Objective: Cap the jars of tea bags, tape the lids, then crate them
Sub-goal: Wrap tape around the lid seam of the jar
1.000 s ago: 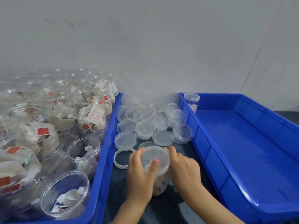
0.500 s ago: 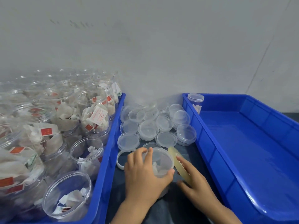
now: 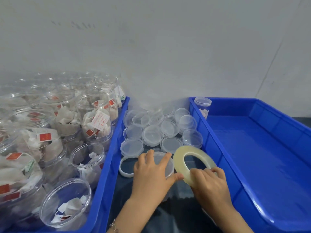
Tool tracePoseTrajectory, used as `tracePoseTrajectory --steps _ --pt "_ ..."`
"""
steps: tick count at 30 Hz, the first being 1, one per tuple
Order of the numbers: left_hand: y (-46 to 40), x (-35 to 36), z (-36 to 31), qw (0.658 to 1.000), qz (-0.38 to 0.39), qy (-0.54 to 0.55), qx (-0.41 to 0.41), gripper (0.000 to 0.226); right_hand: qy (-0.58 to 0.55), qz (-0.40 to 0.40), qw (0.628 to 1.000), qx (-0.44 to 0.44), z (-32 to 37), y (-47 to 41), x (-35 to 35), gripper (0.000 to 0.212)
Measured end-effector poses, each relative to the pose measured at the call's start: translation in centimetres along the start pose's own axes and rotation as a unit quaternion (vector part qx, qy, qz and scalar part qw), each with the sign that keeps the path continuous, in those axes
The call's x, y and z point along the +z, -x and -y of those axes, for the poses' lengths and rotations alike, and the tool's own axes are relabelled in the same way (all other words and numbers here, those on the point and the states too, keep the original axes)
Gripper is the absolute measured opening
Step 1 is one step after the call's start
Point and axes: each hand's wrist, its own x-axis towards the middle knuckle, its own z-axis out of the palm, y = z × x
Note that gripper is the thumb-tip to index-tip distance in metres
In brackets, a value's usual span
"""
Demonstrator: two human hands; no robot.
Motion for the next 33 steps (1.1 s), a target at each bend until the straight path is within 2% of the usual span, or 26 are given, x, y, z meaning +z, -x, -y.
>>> tracePoseTrajectory --steps 2,6,11,17,22,24,29,33 --pt "0.0 -0.1 0.5 1.000 0.007 0.004 0.009 0.101 0.022 0.001 1.000 0.000 -0.5 -0.6 0.1 0.018" --pt "-0.3 -0.1 0.7 1.000 0.019 0.019 0.011 0.087 0.061 0.032 0.998 -0.001 -1.0 -2.7 0.1 0.030" --pt "-0.3 0.2 0.8 0.999 0.012 0.027 0.017 0.083 0.069 0.096 0.993 0.001 -1.2 -4.6 0.7 0.038" --pt "0.0 0.2 0.7 0.998 -0.036 0.044 0.030 0.064 0.058 0.145 0.988 -0.011 -0.2 -7.2 1.7 0.035" --pt "0.4 0.1 0.7 0.997 -0.047 0.053 0.042 0.059 0.041 0.196 0.980 0.000 1.3 -7.9 2.8 0.035" --pt "0.4 0.0 0.7 0.996 -0.044 0.054 0.052 0.060 0.024 0.213 0.977 0.008 2.0 -7.9 3.2 0.034" --pt "0.4 -0.4 1.4 0.994 -0.045 0.067 0.074 0.079 0.000 0.214 0.977 -0.009 3.9 -8.1 3.4 0.033" --pt "0.6 -1.1 1.5 0.996 -0.035 0.011 0.077 0.077 -0.008 0.189 0.981 -0.027 4.0 -8.1 2.9 0.035"
